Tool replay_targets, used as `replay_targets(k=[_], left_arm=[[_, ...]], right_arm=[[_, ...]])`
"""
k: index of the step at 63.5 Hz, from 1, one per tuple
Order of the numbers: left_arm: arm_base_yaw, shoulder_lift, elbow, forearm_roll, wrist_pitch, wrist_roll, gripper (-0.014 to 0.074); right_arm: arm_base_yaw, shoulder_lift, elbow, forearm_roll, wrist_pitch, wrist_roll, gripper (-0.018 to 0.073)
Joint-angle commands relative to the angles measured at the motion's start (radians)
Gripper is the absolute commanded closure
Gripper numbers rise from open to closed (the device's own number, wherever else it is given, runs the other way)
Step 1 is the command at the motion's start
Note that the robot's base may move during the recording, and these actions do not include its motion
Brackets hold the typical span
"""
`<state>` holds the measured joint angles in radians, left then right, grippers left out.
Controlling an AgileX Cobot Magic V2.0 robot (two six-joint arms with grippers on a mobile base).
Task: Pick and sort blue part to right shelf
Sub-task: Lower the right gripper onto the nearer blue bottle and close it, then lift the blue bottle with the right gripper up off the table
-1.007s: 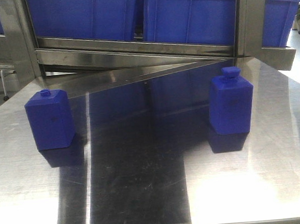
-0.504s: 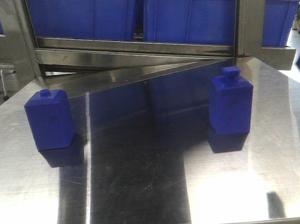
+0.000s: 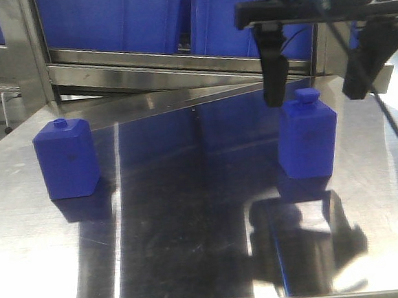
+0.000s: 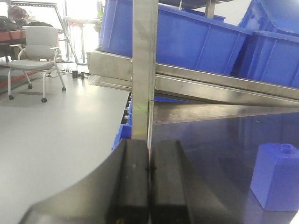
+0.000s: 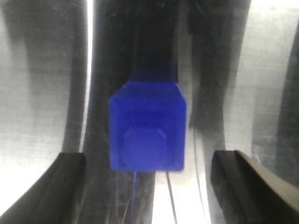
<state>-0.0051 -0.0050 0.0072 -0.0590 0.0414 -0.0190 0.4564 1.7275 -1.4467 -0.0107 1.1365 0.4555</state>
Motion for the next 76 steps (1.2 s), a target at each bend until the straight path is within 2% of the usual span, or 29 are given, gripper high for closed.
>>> replay_targets(k=[1,50,54,66,76], left_arm=[[0.002,-0.024,0.024,-0.008,-0.080,-0.010,0.0472],[0.002,-0.024,0.024,-0.008,-0.080,-0.010,0.0472],[0.002,-0.024,0.024,-0.008,-0.080,-0.010,0.0472],[0.002,-0.024,0.024,-0.008,-0.080,-0.010,0.0472],[0.002,-0.024,0.024,-0.008,-0.080,-0.010,0.0472]], right_arm=[[0.001,-0.004,-0.068,-0.025,0.010,0.007,-0.0052],[-0.008,0.134,-0.071,-0.020,-0.045,-0.019,-0.0050],[-0.008,0.135,-0.071,-0.019,-0.044,-0.019,-0.0027],[-0.008,0.135,-0.071,-0.018,-0.043,-0.019,0.0142],[-0.008,0.121,-0.071,-0.018,-0.034,-0.019,0.0169]])
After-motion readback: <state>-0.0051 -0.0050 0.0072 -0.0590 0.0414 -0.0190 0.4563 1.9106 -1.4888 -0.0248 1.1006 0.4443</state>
